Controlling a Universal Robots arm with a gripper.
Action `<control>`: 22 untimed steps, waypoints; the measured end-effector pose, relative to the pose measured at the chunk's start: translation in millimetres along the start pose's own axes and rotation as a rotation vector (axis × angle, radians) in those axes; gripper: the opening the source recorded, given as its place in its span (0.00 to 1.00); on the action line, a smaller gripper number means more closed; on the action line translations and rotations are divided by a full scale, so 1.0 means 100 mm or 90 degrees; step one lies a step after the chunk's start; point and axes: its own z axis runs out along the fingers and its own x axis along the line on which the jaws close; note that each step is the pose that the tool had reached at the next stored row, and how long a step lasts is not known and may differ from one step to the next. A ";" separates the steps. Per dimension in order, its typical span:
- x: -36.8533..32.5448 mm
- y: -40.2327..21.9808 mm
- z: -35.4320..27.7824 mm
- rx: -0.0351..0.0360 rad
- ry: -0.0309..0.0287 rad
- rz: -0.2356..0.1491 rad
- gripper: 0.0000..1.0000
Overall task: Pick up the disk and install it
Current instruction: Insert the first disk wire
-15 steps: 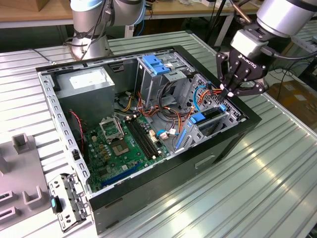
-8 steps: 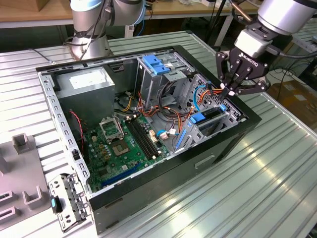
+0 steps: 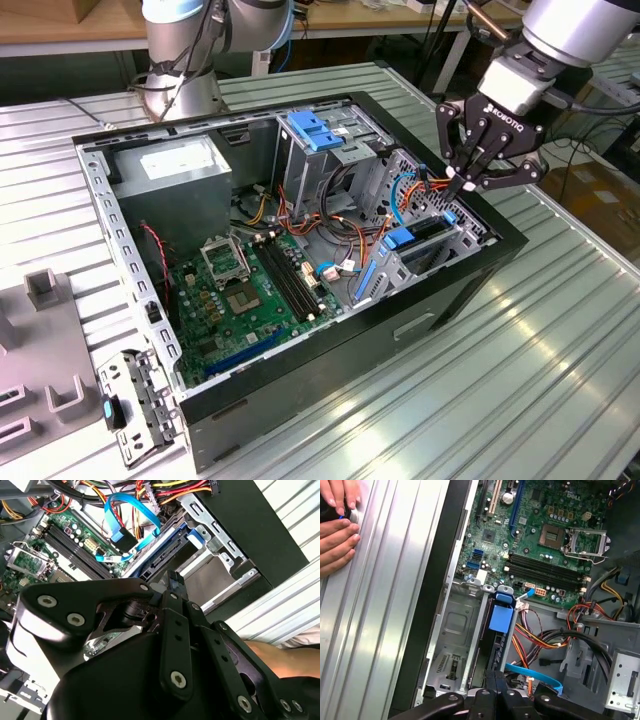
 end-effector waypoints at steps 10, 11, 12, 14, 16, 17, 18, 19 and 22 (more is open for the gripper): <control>0.037 -0.149 -0.009 -0.0032 0.0019 -0.058 0.11; 0.037 -0.150 -0.011 -0.0036 0.0021 -0.066 0.11; 0.037 -0.149 -0.019 -0.0041 0.0026 -0.074 0.11; 0.036 -0.150 -0.037 -0.0046 0.0028 -0.084 0.11; 0.032 -0.175 -0.040 -0.0056 0.0052 -0.087 0.11; 0.032 -0.198 -0.039 -0.0060 0.0060 -0.090 0.11; 0.031 -0.217 -0.040 -0.0062 0.0064 -0.092 0.11; 0.030 -0.238 -0.041 -0.0065 0.0070 -0.094 0.11; 0.023 -0.280 -0.039 -0.0070 0.0074 -0.104 0.11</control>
